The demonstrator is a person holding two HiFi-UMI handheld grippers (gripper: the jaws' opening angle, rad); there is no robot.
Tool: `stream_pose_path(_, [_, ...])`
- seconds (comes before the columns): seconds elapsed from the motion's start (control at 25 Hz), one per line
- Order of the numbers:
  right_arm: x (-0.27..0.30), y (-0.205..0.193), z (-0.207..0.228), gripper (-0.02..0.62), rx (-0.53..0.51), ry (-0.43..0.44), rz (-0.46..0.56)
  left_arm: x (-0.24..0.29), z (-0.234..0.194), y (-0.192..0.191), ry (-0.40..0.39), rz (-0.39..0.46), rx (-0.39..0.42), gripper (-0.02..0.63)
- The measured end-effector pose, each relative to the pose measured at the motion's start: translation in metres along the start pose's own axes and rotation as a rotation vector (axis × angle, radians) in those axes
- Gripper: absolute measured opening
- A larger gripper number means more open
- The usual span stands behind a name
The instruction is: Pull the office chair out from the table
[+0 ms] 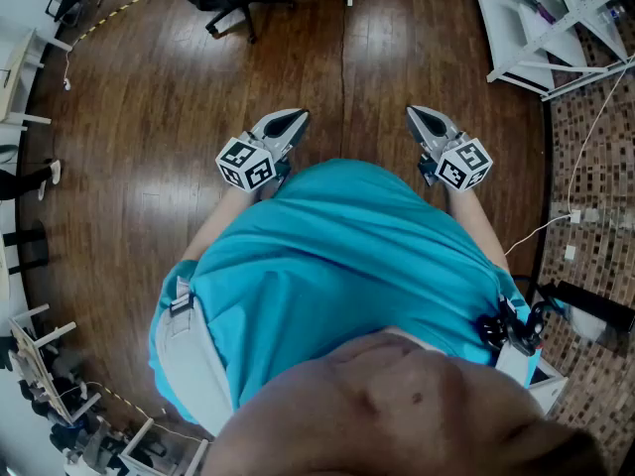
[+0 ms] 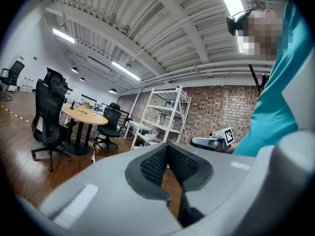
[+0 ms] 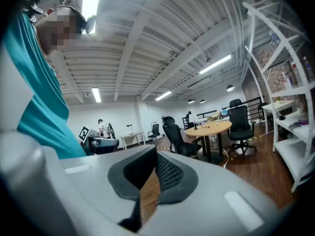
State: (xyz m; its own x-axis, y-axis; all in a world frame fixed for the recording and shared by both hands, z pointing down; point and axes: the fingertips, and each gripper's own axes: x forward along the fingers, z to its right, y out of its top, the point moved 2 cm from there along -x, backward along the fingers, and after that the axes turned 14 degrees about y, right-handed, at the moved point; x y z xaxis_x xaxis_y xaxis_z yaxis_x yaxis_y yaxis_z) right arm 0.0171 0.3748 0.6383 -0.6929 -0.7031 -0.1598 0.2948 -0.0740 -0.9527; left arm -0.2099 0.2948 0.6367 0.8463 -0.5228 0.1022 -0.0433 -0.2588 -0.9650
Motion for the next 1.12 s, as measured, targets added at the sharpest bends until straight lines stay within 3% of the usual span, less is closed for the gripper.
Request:
stream_pose_path(0.32, [-0.063,0.012,0.054,-0.003,0.021,0.003,-0.003,0.06,0.046,-0.016,0.027,-0.01,-0.024,0.106])
stream_pose_path(0.52, [-0.073,0.01,0.083,-0.003,0.04,0.01,-0.009,0.08,0.051,-0.025,0.045,-0.03,-0.029,0.106])
stream_pose_path(0.64, [-0.047,0.007,0.099,-0.003,0.047,0.027,-0.021,0.086,0.023,-0.015,0.06,-0.02,-0.023,0.106])
stream_pose_path(0.84, [0.032,0.022,0.148,-0.003,0.037,0.022,-0.033,0.12,-0.064,0.007,0.052,-0.015,-0.068,0.106])
stream_pose_path(1.12, [0.135,0.073,0.23,-0.003,0.047,-0.037,-0.004,0.195,-0.171,0.086,-0.028,-0.055,-0.048,0.106])
